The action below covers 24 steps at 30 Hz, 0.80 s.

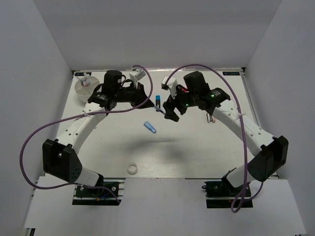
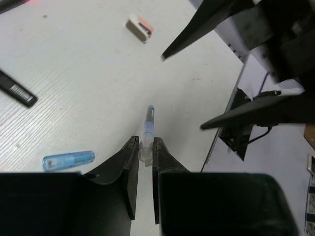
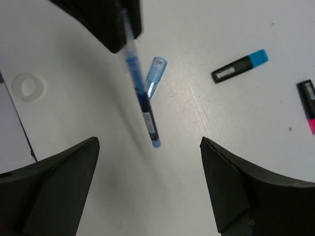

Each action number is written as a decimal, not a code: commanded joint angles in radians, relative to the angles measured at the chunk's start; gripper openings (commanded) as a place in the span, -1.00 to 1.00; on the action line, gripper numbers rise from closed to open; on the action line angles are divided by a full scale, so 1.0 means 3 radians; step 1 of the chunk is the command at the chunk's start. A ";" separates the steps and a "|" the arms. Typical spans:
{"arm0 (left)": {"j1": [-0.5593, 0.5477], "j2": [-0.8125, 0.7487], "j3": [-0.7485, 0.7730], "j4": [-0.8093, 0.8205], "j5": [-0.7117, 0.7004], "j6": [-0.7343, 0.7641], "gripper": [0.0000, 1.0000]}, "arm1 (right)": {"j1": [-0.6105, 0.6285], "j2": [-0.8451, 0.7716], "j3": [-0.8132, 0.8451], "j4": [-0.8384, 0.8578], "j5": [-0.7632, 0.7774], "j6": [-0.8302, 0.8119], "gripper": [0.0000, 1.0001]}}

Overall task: Sort the stationery into containers
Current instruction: Pick up the pen from the center of the board, then place the pen in the storage box.

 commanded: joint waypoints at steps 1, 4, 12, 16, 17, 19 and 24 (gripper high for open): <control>0.0089 -0.0269 -0.0104 -0.0092 -0.0376 -0.0123 -1.00 | -0.0199 -0.0247 0.0038 0.0399 0.0128 0.0480 0.78; 0.0273 -0.0300 -0.0059 -0.0209 -0.0846 -0.0190 -1.00 | -0.0409 -0.0278 0.0063 0.0446 -0.0029 0.0639 0.78; 0.1168 0.0098 0.0896 -0.0633 -0.2564 0.0086 -1.00 | -0.0962 0.0080 0.0211 0.0108 -0.0332 0.0711 0.78; 0.1347 0.0645 0.1877 -0.0869 -0.3112 0.0347 -1.00 | -0.1100 0.0223 0.0309 -0.0005 -0.0526 0.0650 0.78; 0.1378 0.0702 0.1971 -0.0829 -0.3184 0.0367 -1.00 | -0.1100 0.0239 0.0309 0.0006 -0.0546 0.0650 0.78; 0.1470 0.0814 0.2134 -0.0798 -0.3302 0.0419 -1.00 | -0.1125 0.0249 0.0294 0.0021 -0.0608 0.0639 0.78; 0.1629 0.1300 0.2815 -0.0976 -0.3276 0.0434 -1.00 | -0.1171 0.0249 0.0258 0.0016 -0.0679 0.0640 0.78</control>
